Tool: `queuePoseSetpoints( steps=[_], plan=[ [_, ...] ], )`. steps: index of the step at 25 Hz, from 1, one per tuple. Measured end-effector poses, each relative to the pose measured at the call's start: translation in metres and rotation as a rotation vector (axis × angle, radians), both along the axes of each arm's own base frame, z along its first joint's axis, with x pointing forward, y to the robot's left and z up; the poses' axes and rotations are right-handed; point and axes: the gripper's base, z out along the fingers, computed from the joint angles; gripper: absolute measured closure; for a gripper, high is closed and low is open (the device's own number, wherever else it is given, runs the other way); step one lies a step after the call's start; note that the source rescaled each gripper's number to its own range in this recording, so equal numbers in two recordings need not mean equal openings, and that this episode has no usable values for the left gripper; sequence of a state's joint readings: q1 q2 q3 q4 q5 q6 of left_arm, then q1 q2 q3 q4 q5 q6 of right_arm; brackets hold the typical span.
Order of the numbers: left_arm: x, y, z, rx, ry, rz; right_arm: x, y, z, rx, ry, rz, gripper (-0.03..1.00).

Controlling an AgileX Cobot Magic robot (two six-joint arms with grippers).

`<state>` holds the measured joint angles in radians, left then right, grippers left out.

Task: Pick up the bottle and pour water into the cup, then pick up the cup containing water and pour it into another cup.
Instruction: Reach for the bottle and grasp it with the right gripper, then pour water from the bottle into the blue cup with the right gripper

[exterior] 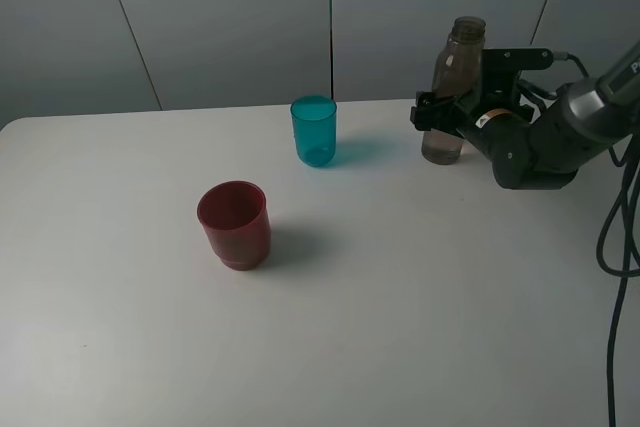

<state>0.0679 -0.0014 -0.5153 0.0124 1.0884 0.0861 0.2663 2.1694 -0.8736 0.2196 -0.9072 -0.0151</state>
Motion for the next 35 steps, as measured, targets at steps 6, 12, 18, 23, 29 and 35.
queuePoseSetpoints(
  steps=[6,12,18,23,29,35],
  plan=[
    [0.000,0.000,0.000,0.000,0.000,0.000,0.002,0.002,-0.005,-0.004,0.006,0.020,-0.03],
    [0.000,0.000,0.000,0.000,0.000,0.000,0.003,0.003,-0.005,-0.003,0.002,0.020,-0.03],
    [0.000,0.000,0.000,0.000,0.000,0.000,0.003,0.003,-0.005,-0.003,0.000,0.022,0.97],
    [0.000,0.000,0.000,0.000,0.000,0.000,0.003,0.003,-0.005,-0.005,0.001,0.027,0.92],
    [0.000,0.000,0.000,0.000,0.000,0.000,0.003,0.007,-0.004,-0.014,0.010,0.071,0.92],
    [0.000,0.000,0.000,0.000,0.000,0.000,0.001,0.012,0.024,-0.021,0.050,0.126,0.92]
  ],
)
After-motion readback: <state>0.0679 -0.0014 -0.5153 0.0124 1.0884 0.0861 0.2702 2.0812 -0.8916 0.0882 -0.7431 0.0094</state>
